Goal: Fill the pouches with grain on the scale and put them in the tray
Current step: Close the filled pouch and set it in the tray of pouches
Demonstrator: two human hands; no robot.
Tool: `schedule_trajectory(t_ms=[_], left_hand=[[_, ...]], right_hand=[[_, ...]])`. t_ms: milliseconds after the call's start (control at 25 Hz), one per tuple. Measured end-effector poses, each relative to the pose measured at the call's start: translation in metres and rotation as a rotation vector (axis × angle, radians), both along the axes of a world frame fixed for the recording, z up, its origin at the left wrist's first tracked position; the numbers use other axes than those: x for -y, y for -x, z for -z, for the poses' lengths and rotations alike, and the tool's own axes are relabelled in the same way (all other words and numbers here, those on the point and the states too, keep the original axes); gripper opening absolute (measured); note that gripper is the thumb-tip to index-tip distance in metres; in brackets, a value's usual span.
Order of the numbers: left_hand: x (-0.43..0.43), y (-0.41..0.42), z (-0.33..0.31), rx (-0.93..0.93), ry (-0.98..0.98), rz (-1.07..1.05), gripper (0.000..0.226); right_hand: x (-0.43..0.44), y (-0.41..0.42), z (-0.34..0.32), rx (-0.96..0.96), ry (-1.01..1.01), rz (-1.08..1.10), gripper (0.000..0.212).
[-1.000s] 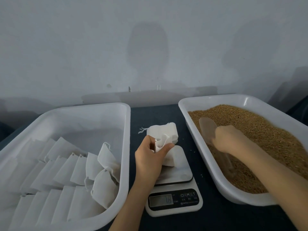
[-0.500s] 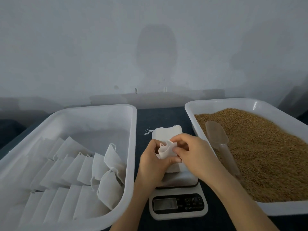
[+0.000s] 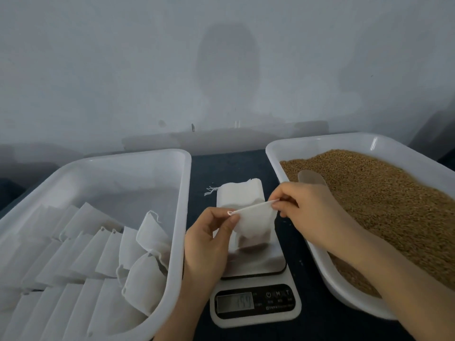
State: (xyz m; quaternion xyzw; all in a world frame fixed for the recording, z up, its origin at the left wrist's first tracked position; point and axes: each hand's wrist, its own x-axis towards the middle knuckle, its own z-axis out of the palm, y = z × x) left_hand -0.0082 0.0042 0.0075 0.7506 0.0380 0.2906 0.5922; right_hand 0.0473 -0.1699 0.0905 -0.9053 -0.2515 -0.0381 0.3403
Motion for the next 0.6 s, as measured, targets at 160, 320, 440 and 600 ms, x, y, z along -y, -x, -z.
schedule_trajectory(t_ms=[160, 320, 440, 600], left_hand=[[0.003, -0.001, 0.003, 0.0, -0.053, -0.103, 0.014], [0.003, 0.0, 0.006, -0.03, -0.067, -0.118, 0.009], [0.004, 0.0, 0.006, -0.05, -0.009, -0.089, 0.007], [0.003, 0.001, 0.005, -0.06, 0.014, -0.081, 0.004]], right_hand=[[0.001, 0.0, 0.01, 0.073, -0.036, -0.026, 0.009], [0.0, -0.001, 0.015, 0.103, 0.026, -0.049, 0.01], [0.0, -0.001, 0.017, 0.104, 0.033, -0.048, 0.015], [0.0, -0.001, 0.018, 0.097, 0.002, -0.044, 0.018]])
